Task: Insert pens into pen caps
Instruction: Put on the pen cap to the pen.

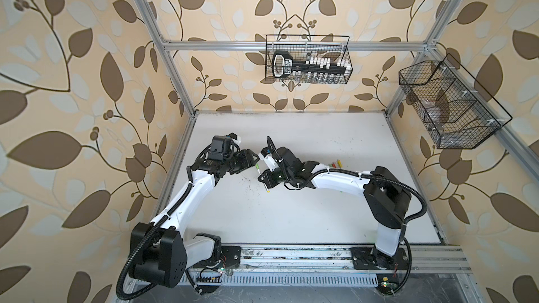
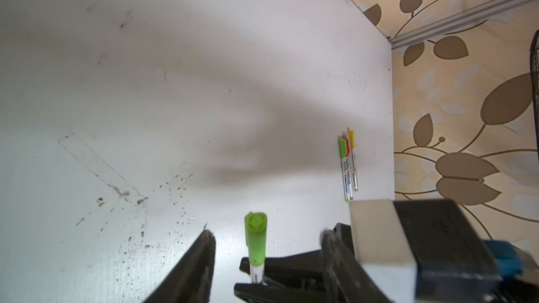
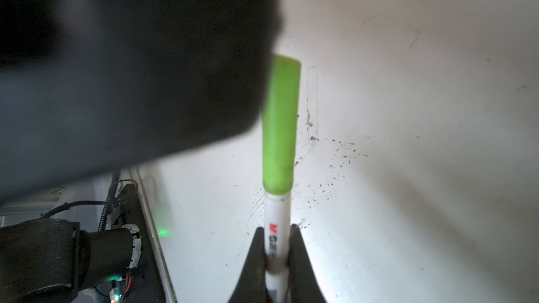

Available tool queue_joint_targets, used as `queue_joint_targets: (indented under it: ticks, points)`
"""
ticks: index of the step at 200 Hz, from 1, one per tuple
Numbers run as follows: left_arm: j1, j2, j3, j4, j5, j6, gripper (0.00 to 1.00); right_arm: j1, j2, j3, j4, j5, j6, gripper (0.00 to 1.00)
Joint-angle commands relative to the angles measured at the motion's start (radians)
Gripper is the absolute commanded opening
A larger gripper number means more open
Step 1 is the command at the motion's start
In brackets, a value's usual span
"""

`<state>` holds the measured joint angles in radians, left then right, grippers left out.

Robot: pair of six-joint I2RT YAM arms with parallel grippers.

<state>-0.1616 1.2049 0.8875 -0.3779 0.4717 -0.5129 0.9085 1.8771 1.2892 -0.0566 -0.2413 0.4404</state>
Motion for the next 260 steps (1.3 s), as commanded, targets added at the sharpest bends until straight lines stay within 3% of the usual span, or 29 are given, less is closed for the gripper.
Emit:
queue_joint_targets:
  ticks: [1, 25, 56, 96, 167, 200, 211, 220, 233, 241, 260]
  points:
    - [0.010, -0.016, 0.036, -0.021, 0.046, 0.033, 0.50, 0.018, -0.039, -0.010, 0.013, -0.022, -0.028, 0.02]
    - [0.010, -0.013, 0.035, -0.030, 0.063, 0.040, 0.37, 0.024, -0.047, -0.007, 0.012, -0.020, -0.033, 0.02]
    - [0.010, -0.011, 0.033, -0.046, 0.085, 0.052, 0.00, 0.026, -0.059, -0.002, 0.010, -0.005, -0.037, 0.00]
    - [0.010, -0.015, 0.028, -0.072, 0.107, 0.074, 0.00, 0.017, -0.069, 0.028, 0.012, 0.030, -0.047, 0.00]
    - [0.005, -0.005, 0.002, -0.093, 0.162, 0.086, 0.00, -0.028, -0.025, 0.234, -0.058, 0.018, -0.131, 0.00]
    - [0.007, -0.008, 0.012, -0.086, 0.159, 0.075, 0.00, -0.033, -0.026, 0.207, -0.093, -0.011, -0.143, 0.00]
    - [0.009, -0.008, 0.017, -0.069, 0.156, 0.055, 0.18, -0.033, -0.031, 0.176, -0.114, -0.018, -0.139, 0.00]
    - [0.017, -0.012, 0.016, -0.038, 0.159, 0.026, 0.47, -0.034, -0.042, 0.141, -0.128, -0.021, -0.135, 0.00]
    - [0.030, -0.021, 0.020, 0.002, 0.151, -0.016, 0.71, -0.037, -0.066, 0.077, -0.145, -0.015, -0.127, 0.00]
    - [0.040, -0.027, 0.022, 0.025, 0.147, -0.035, 0.96, -0.042, -0.087, 0.020, -0.146, -0.010, -0.120, 0.00]
    - [0.070, -0.034, 0.038, 0.056, 0.142, -0.057, 0.99, -0.065, -0.152, -0.117, -0.152, 0.006, -0.101, 0.00]
